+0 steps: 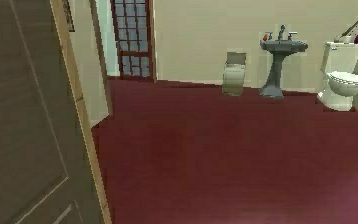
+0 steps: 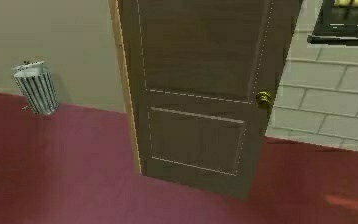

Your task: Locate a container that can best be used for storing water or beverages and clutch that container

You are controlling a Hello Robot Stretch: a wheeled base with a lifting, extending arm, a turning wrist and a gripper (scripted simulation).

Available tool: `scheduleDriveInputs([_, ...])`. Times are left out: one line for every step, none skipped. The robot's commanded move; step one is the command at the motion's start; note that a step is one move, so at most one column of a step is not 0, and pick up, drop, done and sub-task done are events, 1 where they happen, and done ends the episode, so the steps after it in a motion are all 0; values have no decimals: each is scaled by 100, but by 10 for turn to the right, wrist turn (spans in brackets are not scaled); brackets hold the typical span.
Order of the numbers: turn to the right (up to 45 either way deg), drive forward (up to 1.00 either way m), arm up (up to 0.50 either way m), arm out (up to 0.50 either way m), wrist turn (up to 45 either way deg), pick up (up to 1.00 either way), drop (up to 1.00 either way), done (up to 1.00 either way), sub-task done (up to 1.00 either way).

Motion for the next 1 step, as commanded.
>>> scheduleDriveInputs([0, 100, 0, 0, 0, 0, 0, 0, 0])
